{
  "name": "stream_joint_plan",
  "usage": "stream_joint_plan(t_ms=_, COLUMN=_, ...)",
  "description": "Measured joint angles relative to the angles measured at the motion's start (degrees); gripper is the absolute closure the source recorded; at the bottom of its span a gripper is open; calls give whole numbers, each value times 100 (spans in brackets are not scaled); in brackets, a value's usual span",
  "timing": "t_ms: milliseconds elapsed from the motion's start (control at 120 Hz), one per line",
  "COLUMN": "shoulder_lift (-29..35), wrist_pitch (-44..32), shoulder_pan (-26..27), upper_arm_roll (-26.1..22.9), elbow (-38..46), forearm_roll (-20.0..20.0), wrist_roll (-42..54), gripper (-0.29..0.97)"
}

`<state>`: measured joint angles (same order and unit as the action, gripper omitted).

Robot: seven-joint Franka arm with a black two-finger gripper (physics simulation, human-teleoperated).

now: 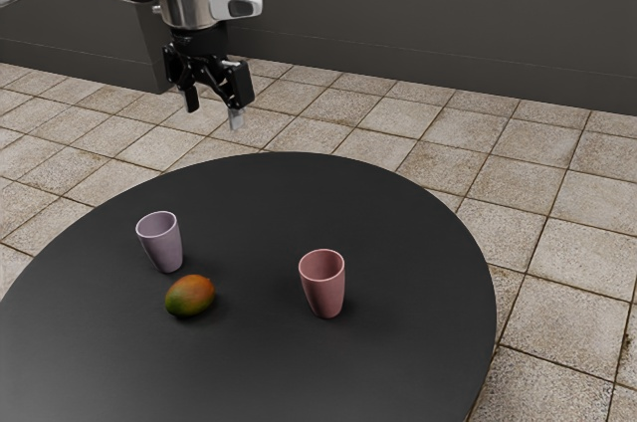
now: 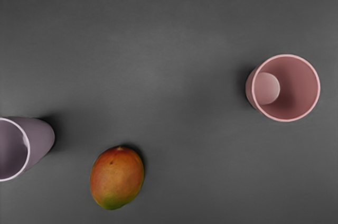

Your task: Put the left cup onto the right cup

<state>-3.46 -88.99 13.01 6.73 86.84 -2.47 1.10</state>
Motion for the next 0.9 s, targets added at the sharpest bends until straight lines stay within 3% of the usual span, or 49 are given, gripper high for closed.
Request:
stream_joint_plan(t_ms=575, shoulder_lift=13, wrist_pitch=-638, shoulder_pan=-146, upper_arm_roll=180, elbow=965, forearm_roll=151, wrist_roll=-2, gripper=1)
stream_joint_plan(t_ms=900, shoulder_lift=-20, wrist_pitch=-1115, shoulder_pan=-197, upper_arm_roll=620, elbow=1590, forearm_roll=159, wrist_roll=-39, gripper=17)
